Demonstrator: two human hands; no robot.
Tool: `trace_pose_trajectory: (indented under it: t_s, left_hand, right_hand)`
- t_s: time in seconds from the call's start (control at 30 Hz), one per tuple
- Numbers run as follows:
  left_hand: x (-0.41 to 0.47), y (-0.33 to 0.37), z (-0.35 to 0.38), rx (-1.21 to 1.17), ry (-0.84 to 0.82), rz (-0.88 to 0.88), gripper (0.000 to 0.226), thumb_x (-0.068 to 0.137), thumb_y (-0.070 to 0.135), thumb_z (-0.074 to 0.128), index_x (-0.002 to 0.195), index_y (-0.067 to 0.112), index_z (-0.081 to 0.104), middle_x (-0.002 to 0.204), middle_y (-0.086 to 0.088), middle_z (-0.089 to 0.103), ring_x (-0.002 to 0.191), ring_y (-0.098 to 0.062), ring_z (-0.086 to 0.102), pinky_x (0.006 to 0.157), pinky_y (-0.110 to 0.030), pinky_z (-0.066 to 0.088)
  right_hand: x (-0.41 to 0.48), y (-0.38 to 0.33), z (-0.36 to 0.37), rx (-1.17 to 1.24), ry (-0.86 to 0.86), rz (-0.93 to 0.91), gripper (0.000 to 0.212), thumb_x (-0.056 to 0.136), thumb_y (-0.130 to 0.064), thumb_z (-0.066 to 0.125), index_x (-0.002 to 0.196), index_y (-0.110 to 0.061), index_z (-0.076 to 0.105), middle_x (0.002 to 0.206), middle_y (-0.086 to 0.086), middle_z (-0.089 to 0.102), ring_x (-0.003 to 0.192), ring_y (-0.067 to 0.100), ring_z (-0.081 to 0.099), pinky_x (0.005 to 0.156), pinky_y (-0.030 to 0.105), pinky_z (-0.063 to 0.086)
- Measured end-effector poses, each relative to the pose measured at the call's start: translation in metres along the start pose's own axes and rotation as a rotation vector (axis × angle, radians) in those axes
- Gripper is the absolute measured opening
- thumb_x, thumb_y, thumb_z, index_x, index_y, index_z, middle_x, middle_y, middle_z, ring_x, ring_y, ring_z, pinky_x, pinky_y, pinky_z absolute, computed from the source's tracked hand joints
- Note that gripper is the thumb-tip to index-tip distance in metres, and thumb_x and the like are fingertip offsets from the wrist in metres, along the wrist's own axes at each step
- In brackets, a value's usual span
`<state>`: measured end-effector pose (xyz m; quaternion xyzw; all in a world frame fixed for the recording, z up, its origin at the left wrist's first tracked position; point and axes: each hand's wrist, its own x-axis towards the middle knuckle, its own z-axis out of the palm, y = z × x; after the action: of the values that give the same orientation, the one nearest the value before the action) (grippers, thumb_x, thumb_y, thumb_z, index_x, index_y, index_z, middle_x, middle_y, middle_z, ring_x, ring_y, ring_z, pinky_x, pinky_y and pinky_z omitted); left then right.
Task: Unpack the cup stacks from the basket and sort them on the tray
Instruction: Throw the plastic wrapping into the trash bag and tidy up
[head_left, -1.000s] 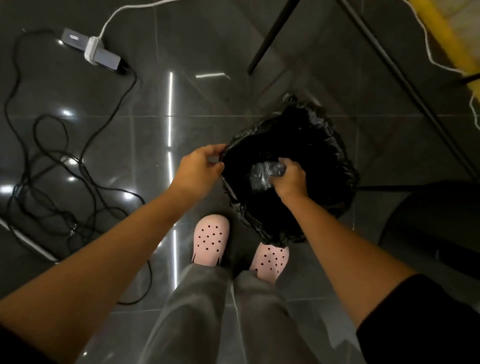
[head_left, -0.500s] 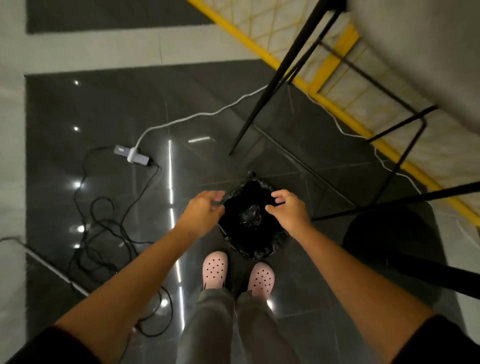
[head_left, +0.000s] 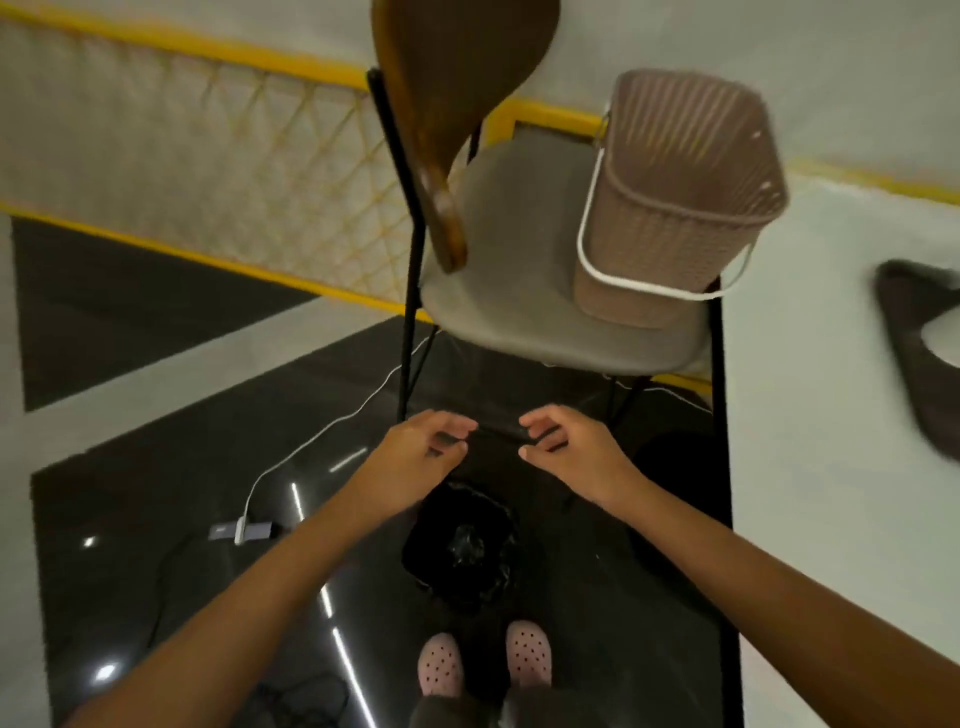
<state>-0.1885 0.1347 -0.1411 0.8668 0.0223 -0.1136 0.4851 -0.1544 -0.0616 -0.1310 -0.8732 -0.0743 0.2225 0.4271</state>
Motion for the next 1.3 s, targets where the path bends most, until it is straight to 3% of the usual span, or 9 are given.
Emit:
trace_pose_trajectory:
  t_s: [0.2,0.4,0.5,0.63,0.73,0.87,0.97,1.03,1.3]
  left_hand:
    - [0.025,0.088,0.017,-0.035,-0.096,0.158,0.021,0.088,0.006,0.057,0.101,0.021,0.063,0.098,0.003,0.063,0.083,-0.003,0.060,0.073,0.000,0.042]
    - [0.053,0.148,0.060,-0.021,-0.241,0.232,0.021,0.089,0.010,0.057,0.094,0.030,0.060,0.092,0.011,0.063,0.083,-0.005,0.057,0.071,0.000,0.039]
    - [0.066,0.170,0.081,-0.019,-0.278,0.237,0.022,0.090,0.013,0.056,0.092,0.035,0.059,0.092,0.011,0.063,0.083,-0.004,0.057,0.073,-0.010,0.040]
    - [0.086,0.206,0.113,-0.043,-0.322,0.239,0.028,0.091,0.011,0.055,0.089,0.038,0.057,0.096,0.015,0.061,0.087,0.000,0.058,0.076,-0.009,0.042]
    - [0.105,0.235,0.136,-0.042,-0.297,0.273,0.028,0.090,0.009,0.056,0.089,0.037,0.058,0.102,0.003,0.064,0.095,-0.018,0.062,0.081,-0.017,0.044]
    - [0.137,0.273,0.162,-0.033,-0.228,0.317,0.024,0.091,0.015,0.055,0.094,0.038,0.059,0.105,0.008,0.063,0.097,-0.021,0.061,0.081,-0.020,0.047]
    - [0.164,0.298,0.180,-0.012,-0.168,0.322,0.020,0.092,0.015,0.053,0.106,0.027,0.059,0.107,0.007,0.059,0.087,-0.010,0.056,0.068,-0.008,0.042]
    - [0.185,0.310,0.191,-0.005,-0.105,0.313,0.023,0.092,0.013,0.052,0.114,0.020,0.059,0.110,0.004,0.057,0.087,-0.010,0.053,0.063,-0.008,0.041]
    - [0.274,0.331,0.228,0.067,-0.008,0.145,0.029,0.093,0.014,0.049,0.122,0.015,0.055,0.122,-0.005,0.056,0.095,-0.014,0.053,0.077,-0.018,0.036]
  right_hand:
    - [-0.050,0.004,-0.070,0.158,0.285,0.041,0.027,0.081,-0.013,0.069,0.106,-0.019,0.061,0.090,-0.009,0.056,0.082,0.010,0.059,0.069,0.009,0.047]
    - [-0.087,0.036,-0.132,0.235,0.494,0.087,0.018,0.084,-0.017,0.066,0.100,-0.024,0.060,0.089,-0.009,0.058,0.077,0.007,0.057,0.062,0.002,0.043]
    - [-0.097,0.057,-0.159,0.272,0.559,0.101,0.015,0.084,-0.017,0.066,0.096,-0.024,0.061,0.089,-0.005,0.060,0.076,0.012,0.058,0.066,0.011,0.045]
    - [-0.105,0.080,-0.199,0.289,0.594,0.105,0.018,0.083,-0.017,0.067,0.088,-0.033,0.060,0.088,-0.007,0.062,0.077,0.015,0.060,0.073,0.021,0.049]
    - [-0.102,0.095,-0.231,0.285,0.607,0.102,0.020,0.083,-0.016,0.067,0.086,-0.034,0.059,0.088,-0.005,0.062,0.080,0.018,0.061,0.077,0.029,0.051]
    - [-0.088,0.116,-0.272,0.223,0.604,0.091,0.016,0.084,-0.015,0.065,0.093,-0.026,0.058,0.093,-0.001,0.061,0.079,0.010,0.059,0.070,0.014,0.048]
    - [-0.070,0.129,-0.299,0.154,0.604,0.087,0.019,0.085,-0.013,0.063,0.104,-0.018,0.059,0.098,0.001,0.058,0.080,0.007,0.056,0.063,0.004,0.044]
    - [-0.053,0.136,-0.315,0.069,0.595,0.081,0.027,0.086,-0.015,0.063,0.112,-0.014,0.057,0.103,0.004,0.057,0.085,0.011,0.055,0.067,0.006,0.042]
    - [0.048,0.149,-0.373,-0.181,0.593,0.073,0.037,0.091,-0.019,0.055,0.126,-0.013,0.047,0.129,0.008,0.048,0.116,0.020,0.050,0.094,0.028,0.041]
